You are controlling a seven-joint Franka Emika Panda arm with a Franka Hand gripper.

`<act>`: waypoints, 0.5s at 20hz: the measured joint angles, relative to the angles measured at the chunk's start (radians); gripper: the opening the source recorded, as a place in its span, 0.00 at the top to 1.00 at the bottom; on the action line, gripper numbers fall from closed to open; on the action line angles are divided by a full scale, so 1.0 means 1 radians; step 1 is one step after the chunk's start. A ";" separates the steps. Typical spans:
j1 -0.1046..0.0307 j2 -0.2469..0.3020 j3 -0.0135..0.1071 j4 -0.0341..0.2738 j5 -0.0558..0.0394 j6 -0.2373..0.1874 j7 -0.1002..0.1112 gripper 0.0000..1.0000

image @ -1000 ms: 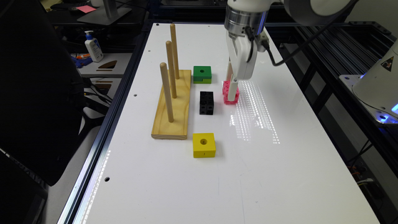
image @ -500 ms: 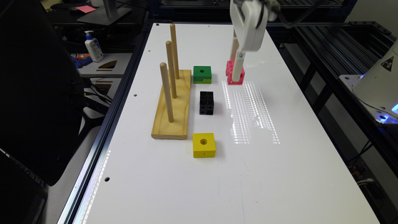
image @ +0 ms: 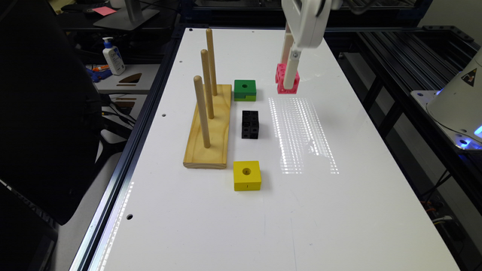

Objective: Pick up pink block.

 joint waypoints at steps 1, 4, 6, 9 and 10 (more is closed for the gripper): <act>0.000 -0.018 0.000 0.000 0.0000 -0.018 0.000 1.00; 0.000 -0.055 0.000 -0.001 0.0000 -0.054 0.000 1.00; 0.000 -0.060 0.000 -0.001 0.0000 -0.057 0.000 1.00; 0.000 -0.076 0.000 0.002 0.0000 -0.068 0.000 1.00; 0.000 -0.084 0.000 0.003 0.0000 -0.076 0.000 1.00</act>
